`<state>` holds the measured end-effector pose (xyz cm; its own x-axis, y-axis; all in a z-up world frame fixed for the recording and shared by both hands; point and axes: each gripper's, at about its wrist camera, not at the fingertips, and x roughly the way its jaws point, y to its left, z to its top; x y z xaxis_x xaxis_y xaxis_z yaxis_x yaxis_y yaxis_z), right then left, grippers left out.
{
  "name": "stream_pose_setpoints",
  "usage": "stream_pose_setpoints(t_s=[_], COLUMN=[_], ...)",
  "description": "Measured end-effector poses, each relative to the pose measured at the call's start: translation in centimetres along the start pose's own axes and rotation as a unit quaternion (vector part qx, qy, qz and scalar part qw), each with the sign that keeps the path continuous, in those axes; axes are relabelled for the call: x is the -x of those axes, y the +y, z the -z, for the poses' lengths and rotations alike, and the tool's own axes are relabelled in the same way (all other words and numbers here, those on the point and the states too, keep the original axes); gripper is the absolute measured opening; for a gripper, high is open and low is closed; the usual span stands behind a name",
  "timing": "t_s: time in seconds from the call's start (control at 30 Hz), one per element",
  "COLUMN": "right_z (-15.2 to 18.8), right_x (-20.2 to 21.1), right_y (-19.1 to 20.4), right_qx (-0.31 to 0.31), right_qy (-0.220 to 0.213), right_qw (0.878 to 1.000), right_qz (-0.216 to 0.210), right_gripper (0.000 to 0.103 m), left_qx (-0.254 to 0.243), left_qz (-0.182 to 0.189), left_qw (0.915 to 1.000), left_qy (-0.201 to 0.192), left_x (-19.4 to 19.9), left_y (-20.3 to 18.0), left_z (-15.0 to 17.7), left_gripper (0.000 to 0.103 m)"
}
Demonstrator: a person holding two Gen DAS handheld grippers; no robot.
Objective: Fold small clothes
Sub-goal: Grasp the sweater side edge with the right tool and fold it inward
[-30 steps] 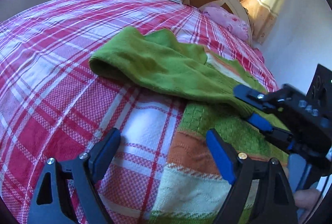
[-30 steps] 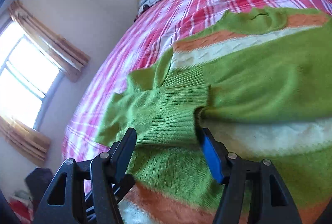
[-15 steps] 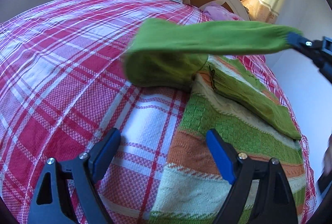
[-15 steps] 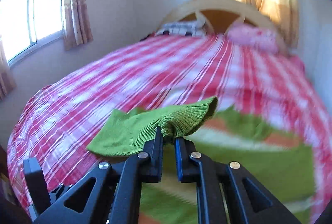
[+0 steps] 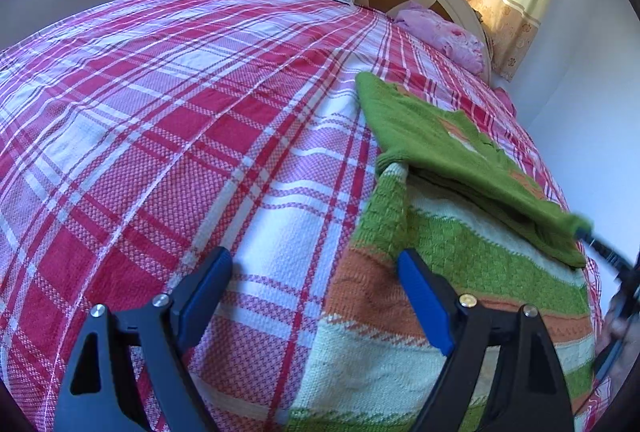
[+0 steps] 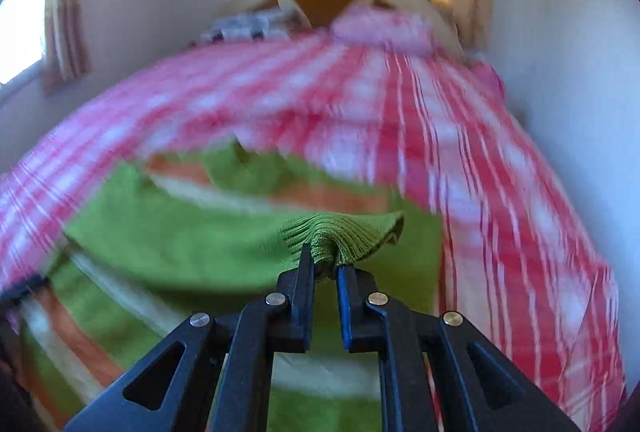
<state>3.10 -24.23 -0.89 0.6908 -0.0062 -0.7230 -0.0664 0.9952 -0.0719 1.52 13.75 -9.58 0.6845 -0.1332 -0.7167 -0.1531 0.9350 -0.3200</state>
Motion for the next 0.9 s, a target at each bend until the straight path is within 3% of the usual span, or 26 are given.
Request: stream_pose_setpoints(t_s=[0.13, 0.27, 0.37, 0.5, 0.57, 0.7, 0.8, 0.9], right_z=[2.3, 2.9, 4.0, 4.0, 3.0, 0.1, -0.7, 0.5], right_x=[-1.7, -0.9, 0.9, 4.0, 4.9, 3.8, 0.2, -4.4], right_y=[0.5, -0.9, -2.0, -3.3, -3.7, -1.8, 0.7, 0.7], right_qx=[0.02, -0.001, -0.021, -0.066, -0.092, -0.097, -0.067, -0.092], right_qy=[0.03, 0.053, 0.057, 0.019, -0.011, -0.03, 0.008, 0.081], right_qw=[0.999, 0.998, 0.998, 0.995, 0.995, 0.995, 0.998, 0.992], right_qz=[0.027, 0.032, 0.025, 0.068, 0.048, -0.01, -0.014, 0.0], right_gripper=[0.011, 0.039, 0.038, 0.033, 0.026, 0.026, 0.026, 0.026], left_qx=[-0.001, 0.0, 0.0, -0.002, -0.004, -0.005, -0.007, -0.01], left_qz=[-0.003, -0.002, -0.002, -0.005, -0.007, -0.01, -0.015, -0.02], left_qw=[1.0, 1.0, 1.0, 1.0, 1.0, 0.9999, 0.9999, 0.9997], left_qy=[0.001, 0.001, 0.001, 0.001, 0.002, 0.002, 0.003, 0.004], left_x=[-0.1, -0.1, -0.1, -0.2, -0.2, -0.3, -0.3, -0.4], left_y=[-0.1, 0.0, -0.1, -0.1, -0.1, -0.1, -0.2, -0.3], left_z=[0.0, 0.0, -0.1, -0.1, -0.1, -0.1, -0.1, 0.0], left_gripper=[0.088, 0.088, 0.088, 0.088, 0.088, 0.089, 0.089, 0.09])
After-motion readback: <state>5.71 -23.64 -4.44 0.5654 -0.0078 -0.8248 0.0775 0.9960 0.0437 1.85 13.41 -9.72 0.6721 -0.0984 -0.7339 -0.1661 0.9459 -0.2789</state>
